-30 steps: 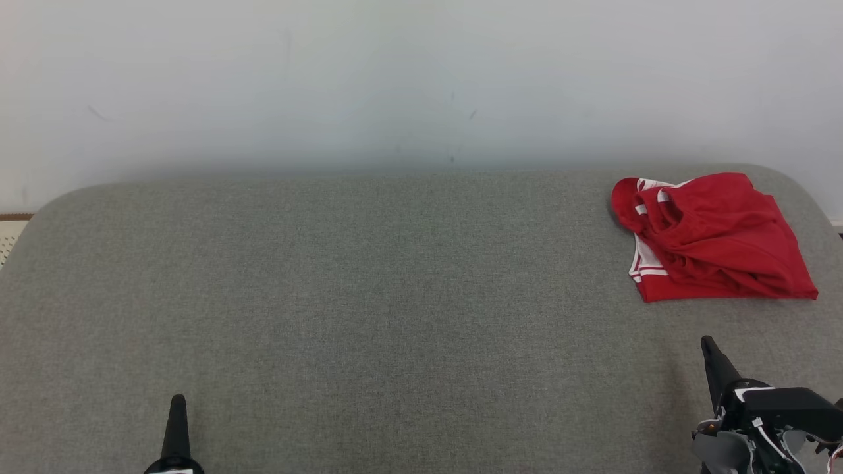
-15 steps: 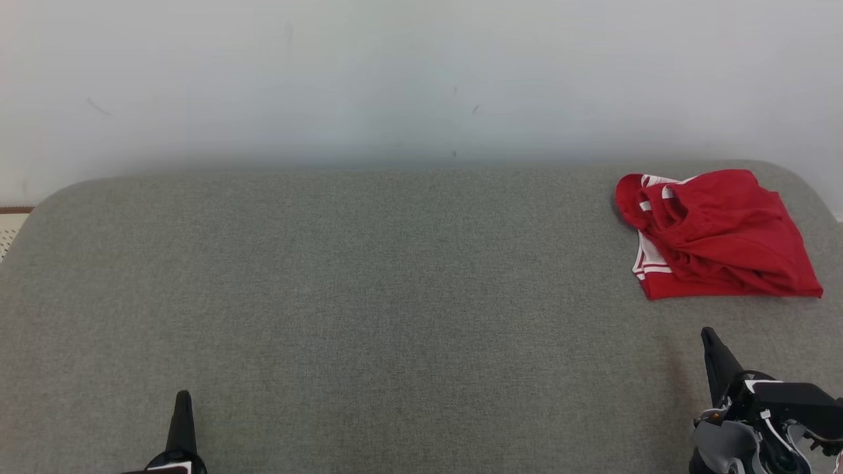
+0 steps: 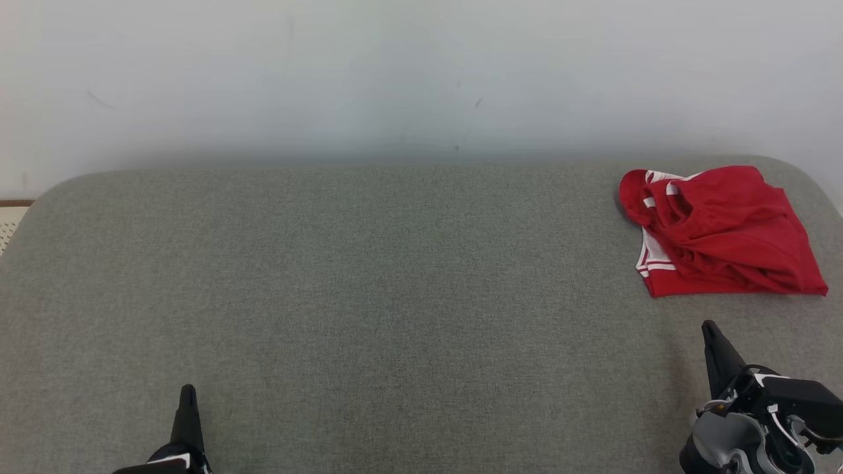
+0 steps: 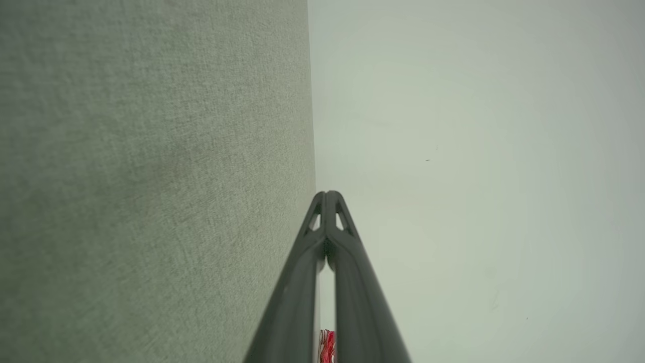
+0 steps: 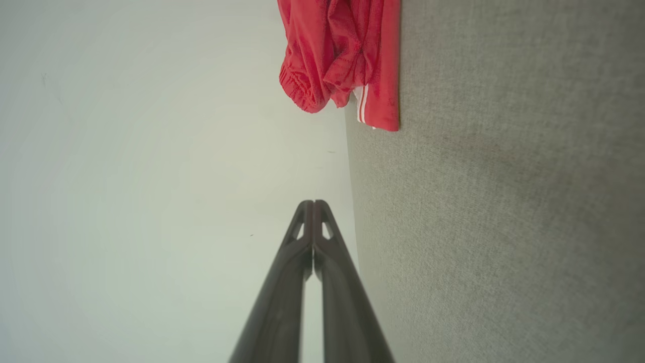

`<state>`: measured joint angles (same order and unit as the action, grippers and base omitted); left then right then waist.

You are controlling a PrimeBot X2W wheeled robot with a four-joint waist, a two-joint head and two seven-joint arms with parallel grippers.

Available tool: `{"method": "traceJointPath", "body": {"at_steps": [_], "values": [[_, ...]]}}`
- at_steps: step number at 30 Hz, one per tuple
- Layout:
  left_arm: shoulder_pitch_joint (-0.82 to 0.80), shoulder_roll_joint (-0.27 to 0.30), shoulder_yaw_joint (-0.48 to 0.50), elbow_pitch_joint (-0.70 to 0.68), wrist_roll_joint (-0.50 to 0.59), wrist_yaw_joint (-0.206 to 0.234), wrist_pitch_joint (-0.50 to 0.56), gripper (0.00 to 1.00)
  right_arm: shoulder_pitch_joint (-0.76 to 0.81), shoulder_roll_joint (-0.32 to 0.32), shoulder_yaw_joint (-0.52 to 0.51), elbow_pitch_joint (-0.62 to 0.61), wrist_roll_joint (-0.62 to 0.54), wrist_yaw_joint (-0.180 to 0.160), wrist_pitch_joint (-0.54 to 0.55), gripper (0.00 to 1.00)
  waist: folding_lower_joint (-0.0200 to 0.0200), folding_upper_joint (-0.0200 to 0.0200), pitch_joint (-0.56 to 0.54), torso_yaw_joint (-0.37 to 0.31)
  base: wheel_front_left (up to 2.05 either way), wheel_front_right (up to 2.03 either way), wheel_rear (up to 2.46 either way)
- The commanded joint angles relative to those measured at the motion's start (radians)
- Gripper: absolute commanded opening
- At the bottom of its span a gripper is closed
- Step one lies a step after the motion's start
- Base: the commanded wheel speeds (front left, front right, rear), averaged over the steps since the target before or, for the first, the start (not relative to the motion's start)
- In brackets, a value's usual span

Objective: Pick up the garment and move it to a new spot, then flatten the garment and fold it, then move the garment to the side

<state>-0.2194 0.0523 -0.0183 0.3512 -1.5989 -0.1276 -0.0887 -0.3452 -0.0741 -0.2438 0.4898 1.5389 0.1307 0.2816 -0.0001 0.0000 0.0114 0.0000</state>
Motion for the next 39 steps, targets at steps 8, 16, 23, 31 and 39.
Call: {"method": "traceJointPath", "body": {"at_steps": [8, 16, 23, 31, 39], "values": [[-0.015, -0.004, -0.002, 0.010, -0.033, -0.005, 0.005, 0.00, -0.012, 0.003, -0.007, 0.009, 0.029, 0.000, 0.009, 0.00, 0.0001, 0.0000, 0.003, 0.001, 0.00, 0.00, 0.00], [-0.015, -0.004, -0.002, 0.010, -0.033, -0.005, 0.005, 0.00, -0.012, 0.003, -0.006, 0.008, 0.030, 0.000, 0.008, 0.00, 0.0001, 0.0000, 0.003, 0.001, 0.00, 0.00, 0.00], [-0.015, -0.004, -0.002, 0.010, -0.034, -0.005, 0.005, 0.00, -0.012, 0.002, -0.005, 0.008, 0.030, 0.000, 0.008, 0.00, 0.0001, 0.0000, 0.003, 0.001, 0.00, 0.00, 0.00], [-0.014, -0.004, -0.002, 0.010, -0.034, -0.006, 0.005, 0.00, -0.012, 0.002, -0.005, 0.008, 0.030, 0.000, 0.008, 0.00, 0.0001, 0.0000, 0.003, 0.001, 0.00, 0.00, 0.00], [-0.014, -0.004, -0.002, 0.010, -0.034, -0.006, 0.005, 0.00, -0.012, 0.002, -0.005, 0.008, 0.030, 0.000, 0.007, 0.00, 0.0001, 0.0000, 0.003, 0.001, 0.00, 0.00, 0.00]]}}
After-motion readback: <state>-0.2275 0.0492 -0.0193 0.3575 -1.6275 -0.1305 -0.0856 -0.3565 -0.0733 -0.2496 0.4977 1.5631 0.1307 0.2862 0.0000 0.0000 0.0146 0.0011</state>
